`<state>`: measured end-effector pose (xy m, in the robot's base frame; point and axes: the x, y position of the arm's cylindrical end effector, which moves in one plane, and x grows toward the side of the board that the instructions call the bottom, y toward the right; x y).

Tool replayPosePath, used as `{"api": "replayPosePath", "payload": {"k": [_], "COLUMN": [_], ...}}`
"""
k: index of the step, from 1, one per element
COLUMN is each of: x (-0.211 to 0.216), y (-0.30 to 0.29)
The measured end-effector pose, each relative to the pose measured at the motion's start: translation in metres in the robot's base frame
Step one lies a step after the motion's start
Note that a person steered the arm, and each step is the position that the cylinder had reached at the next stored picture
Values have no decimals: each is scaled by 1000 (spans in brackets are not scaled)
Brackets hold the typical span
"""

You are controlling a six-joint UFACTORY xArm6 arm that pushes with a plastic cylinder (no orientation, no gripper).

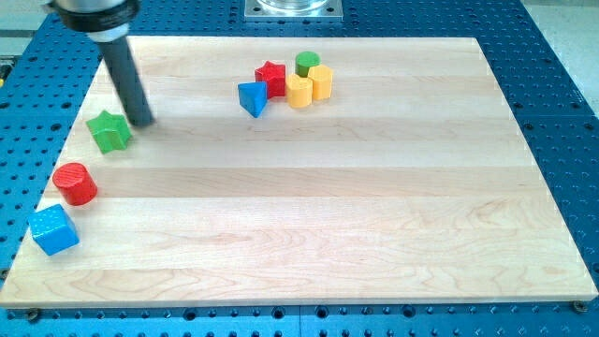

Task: Move the hexagon above the green star

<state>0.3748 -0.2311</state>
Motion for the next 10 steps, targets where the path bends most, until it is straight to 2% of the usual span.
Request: {"api": "replayPosePath", "payload": {"k": [1,2,3,4,5,6,7,8,10], "x": [34,27,36,28,-24,-84,-74,-41,-11], "y": [-9,4,118,251,336,351,284,194,101]}}
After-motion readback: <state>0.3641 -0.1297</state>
